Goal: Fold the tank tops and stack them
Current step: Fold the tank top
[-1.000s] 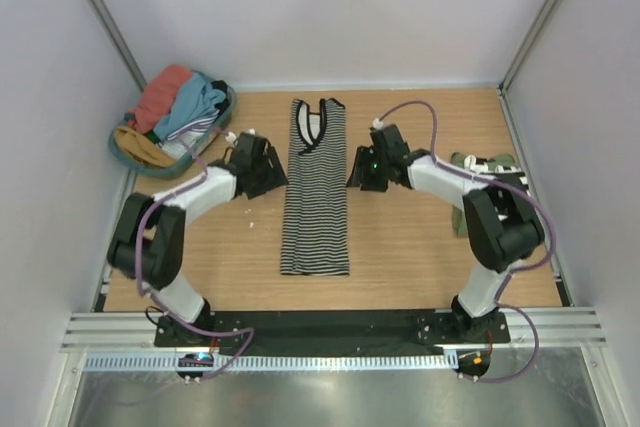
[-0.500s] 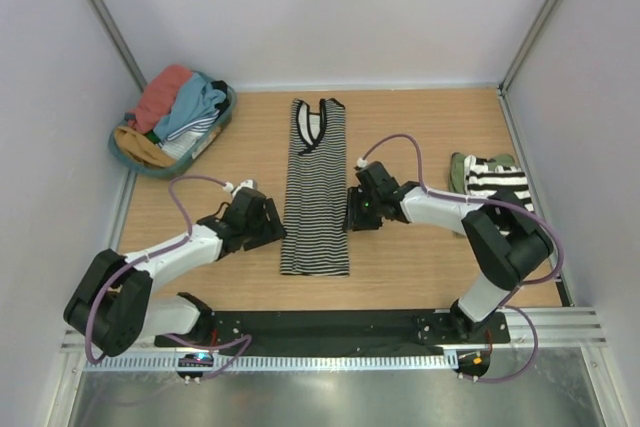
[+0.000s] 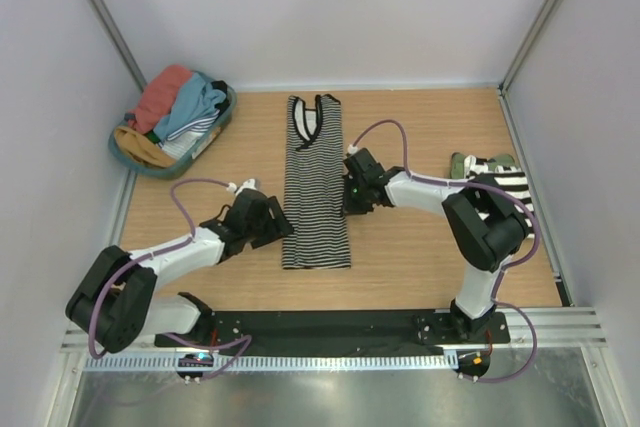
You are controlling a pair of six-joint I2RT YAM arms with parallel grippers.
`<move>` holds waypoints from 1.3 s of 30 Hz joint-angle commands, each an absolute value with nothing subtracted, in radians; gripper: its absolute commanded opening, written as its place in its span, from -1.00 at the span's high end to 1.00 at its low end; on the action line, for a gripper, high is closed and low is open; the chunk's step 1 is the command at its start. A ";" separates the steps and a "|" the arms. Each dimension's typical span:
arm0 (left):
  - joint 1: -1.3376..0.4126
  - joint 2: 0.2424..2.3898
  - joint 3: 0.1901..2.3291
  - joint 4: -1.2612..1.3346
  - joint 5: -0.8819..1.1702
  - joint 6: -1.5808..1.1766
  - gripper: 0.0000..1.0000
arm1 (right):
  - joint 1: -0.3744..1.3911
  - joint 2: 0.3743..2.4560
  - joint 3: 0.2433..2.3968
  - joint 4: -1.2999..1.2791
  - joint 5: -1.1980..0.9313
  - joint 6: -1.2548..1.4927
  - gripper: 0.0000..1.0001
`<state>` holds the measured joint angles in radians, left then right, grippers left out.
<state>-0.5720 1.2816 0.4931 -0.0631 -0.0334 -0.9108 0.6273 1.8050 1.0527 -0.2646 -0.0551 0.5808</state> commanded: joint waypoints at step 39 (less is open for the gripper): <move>-0.769 1.120 0.324 -0.394 -0.058 -1.057 0.10 | 0.853 1.473 0.698 -0.296 -0.150 0.703 0.39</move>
